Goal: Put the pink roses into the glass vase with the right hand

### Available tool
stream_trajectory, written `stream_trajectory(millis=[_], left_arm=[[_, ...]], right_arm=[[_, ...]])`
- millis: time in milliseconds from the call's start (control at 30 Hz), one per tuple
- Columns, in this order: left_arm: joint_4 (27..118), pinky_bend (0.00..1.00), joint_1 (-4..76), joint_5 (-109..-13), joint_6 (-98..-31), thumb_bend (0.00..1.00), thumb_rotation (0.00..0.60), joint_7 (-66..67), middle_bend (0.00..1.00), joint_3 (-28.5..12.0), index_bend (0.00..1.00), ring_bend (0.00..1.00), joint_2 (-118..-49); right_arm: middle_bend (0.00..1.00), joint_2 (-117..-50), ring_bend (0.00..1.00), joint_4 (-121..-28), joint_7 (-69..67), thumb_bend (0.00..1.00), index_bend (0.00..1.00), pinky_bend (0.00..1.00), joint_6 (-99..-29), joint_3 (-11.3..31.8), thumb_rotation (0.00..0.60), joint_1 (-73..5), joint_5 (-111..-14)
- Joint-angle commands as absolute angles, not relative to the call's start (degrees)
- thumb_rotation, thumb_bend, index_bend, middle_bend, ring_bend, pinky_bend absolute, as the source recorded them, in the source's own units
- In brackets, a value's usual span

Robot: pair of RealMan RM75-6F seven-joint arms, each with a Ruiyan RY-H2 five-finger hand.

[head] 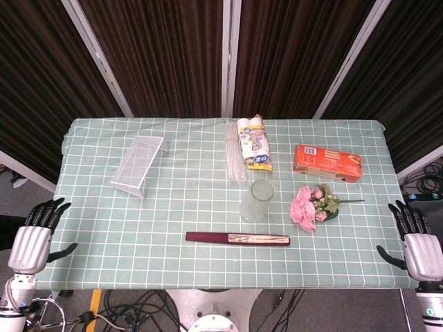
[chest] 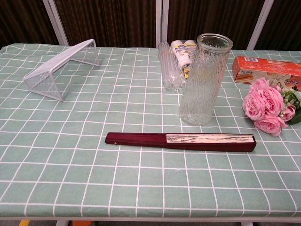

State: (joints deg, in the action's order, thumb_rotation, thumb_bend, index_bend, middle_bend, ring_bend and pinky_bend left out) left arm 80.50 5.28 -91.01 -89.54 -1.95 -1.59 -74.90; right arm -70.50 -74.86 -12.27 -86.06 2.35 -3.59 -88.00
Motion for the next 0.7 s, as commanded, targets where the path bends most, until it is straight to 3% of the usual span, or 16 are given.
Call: stream_trajectory(millis=[33, 700], left_arm=[[80.56, 0.13, 5.32, -90.78, -89.43, 0.0, 0.6, -2.0, 0.1, -1.7, 0.16, 0.09, -74.83], [81.52, 0.13, 5.49, -90.8, -88.29, 0.0, 0.6, -2.26, 0.1, -0.87, 0.16, 0.09, -73.69]], right_arm=[[0.0, -70.49, 0.0, -74.72, -12.06, 0.12, 0.0, 0.0, -85.8, 2.38, 0.6, -3.7, -87.93], [0.0, -70.13, 0.0, -75.61, -7.06, 0.11, 0.0, 0.0, -77.59, 2.35, 0.6, -7.49, -86.25]])
